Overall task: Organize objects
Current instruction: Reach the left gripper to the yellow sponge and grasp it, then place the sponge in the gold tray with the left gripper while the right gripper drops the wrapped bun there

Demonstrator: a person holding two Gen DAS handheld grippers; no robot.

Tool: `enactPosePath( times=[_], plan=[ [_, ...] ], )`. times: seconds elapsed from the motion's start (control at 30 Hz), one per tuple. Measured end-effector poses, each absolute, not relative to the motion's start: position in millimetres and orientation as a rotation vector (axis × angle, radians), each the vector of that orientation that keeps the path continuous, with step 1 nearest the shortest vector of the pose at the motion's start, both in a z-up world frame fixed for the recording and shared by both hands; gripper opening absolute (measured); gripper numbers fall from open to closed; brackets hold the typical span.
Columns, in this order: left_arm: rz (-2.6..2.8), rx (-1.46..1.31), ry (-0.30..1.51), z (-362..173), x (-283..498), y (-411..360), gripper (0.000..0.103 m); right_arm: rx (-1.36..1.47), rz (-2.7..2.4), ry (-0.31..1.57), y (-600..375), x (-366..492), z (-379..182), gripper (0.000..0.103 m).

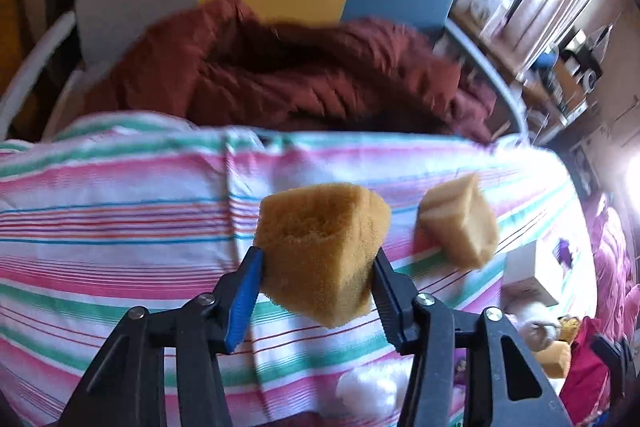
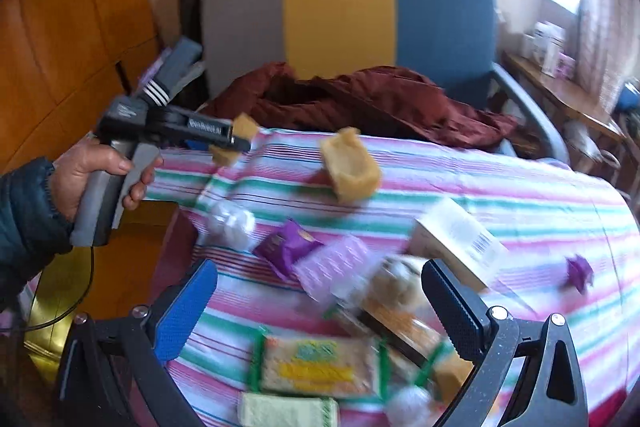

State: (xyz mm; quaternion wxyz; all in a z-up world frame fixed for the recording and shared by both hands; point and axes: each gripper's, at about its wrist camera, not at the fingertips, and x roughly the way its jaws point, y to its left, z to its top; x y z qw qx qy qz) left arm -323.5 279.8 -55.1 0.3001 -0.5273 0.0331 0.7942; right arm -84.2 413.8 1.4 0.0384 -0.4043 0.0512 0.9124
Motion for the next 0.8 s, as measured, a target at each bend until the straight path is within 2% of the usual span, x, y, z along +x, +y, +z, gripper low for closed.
enactPosePath(
  times=[0.1,0.23,0.4,0.6,0.67,0.7,0.73,0.8],
  plan=[
    [2.141,-1.326,0.04,-27.7,-312.6,253.2,0.052,-1.329,2.851,0.108,394.4,-113.4,-4.3,0.097],
    [2.175,-1.253,-0.009,-0.3,-297.1,215.2,0.052,-1.436,2.878,-0.043,372.8,-154.3,-19.6,0.08],
    [2.2,-1.201,-0.025,19.0,-264.1,168.2,0.053,-1.68,2.905,-0.297,352.4,-187.0,-47.6,0.079],
    [2.22,-1.231,-0.082,13.0,-225.3,116.0,0.053,-1.8,2.861,-0.478,338.1,-215.7,-75.2,0.079],
    [2.232,-1.246,-0.088,8.4,-210.0,101.7,0.053,-1.858,2.837,-0.52,331.7,-223.0,-88.5,0.066],
    [2.236,-1.254,-0.093,5.9,-202.5,95.3,0.053,-1.876,2.812,-0.53,330.4,-224.6,-93.5,0.043],
    [2.244,-1.262,-0.085,3.0,-194.0,89.6,0.053,-1.891,2.819,-0.484,331.5,-226.6,-94.4,0.036],
    [2.278,-1.27,-0.054,-1.9,-179.5,81.5,0.053,-1.862,2.843,-0.418,333.1,-222.6,-90.2,0.03]
  ],
)
